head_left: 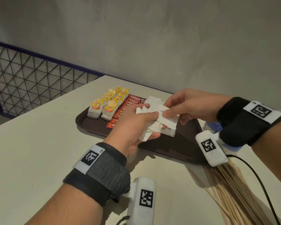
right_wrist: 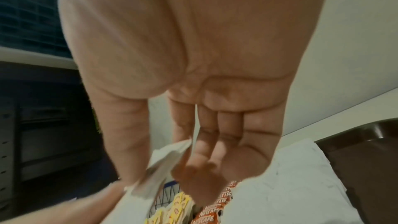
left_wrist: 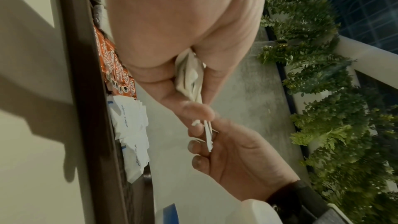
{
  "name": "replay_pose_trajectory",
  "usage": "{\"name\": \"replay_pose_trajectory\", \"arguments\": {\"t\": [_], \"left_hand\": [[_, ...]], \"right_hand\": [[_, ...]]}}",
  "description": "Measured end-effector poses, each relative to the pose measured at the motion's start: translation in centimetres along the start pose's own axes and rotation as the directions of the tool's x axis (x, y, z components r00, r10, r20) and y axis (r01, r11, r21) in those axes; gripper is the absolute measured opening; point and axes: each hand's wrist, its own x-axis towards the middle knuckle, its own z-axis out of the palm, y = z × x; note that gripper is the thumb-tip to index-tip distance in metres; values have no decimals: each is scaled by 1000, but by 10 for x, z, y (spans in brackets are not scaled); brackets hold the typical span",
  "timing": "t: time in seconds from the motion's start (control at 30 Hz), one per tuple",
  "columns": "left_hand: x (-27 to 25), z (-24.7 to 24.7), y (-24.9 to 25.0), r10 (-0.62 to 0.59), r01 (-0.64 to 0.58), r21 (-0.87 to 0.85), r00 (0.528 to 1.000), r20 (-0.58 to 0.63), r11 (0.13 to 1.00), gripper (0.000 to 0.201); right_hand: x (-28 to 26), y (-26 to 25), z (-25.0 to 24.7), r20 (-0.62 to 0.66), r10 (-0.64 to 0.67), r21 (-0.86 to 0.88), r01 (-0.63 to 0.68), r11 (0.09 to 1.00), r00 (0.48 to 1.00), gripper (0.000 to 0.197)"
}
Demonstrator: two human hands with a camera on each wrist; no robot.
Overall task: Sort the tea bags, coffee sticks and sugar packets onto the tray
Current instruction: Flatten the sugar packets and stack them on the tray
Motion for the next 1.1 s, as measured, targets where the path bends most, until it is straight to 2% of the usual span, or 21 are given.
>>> {"name": "replay_pose_trajectory", "arguments": {"t": [0.1,0.17,0.23,0.3,0.4,0.47,0.57,0.67,0.73,0.77,0.87,0.97,1.03,1.1], "left_hand": [[-1,1,3,-41,40,-11,999,-12,999,24],[-3,1,5,-76,76,-41,997,11,996,24],[-2,0,4,-62,63,-36,998,29,997,28],[-2,1,2,-38,39,-22,999,29,999,35],[-1,1,-1,-46,45,13,998,40,999,45],[0,1,-2,-52,49,37,997,64,998,47],[1,2,-3,-19,18,26,1000,7,999,46],[2,-1,-1,44,-42,30,996,-71,999,35],[1,-1,3,61,-59,26,996,-63,998,25],[-1,-1,5,53,-53,14,998,-33,999,19],[-8,2,10,24,-24,18,999,25,1000,23],[-7,-1,9,19,-18,35,999,-29,999,27],[-4,-5,7,10,-8,34,997,-76,999,21],[-1,-5,5,-5,8,29,995,-103,1000,24]], "right_hand": [[-3,1,4,-23,-32,-62,31,998,999,16],[-4,3,5,-58,-56,-65,52,997,997,18],[-3,5,6,-101,-69,-52,64,997,993,22],[-3,6,6,-149,-56,43,63,997,987,25],[-3,-1,9,-194,-29,281,84,956,981,9],[0,-4,10,-262,-30,328,118,937,965,12],[1,-6,15,-436,-55,239,174,955,898,18],[3,-7,20,-517,-105,70,164,984,849,13],[4,-9,26,-497,-108,-1,124,992,861,14],[3,-11,30,-450,-90,6,103,995,889,13],[1,-15,42,-222,-22,120,50,991,975,18],[0,-16,42,-143,-14,244,49,969,990,12],[-1,-14,38,-130,-10,318,52,947,991,11],[-1,-10,34,-160,2,233,36,972,987,20]]}}
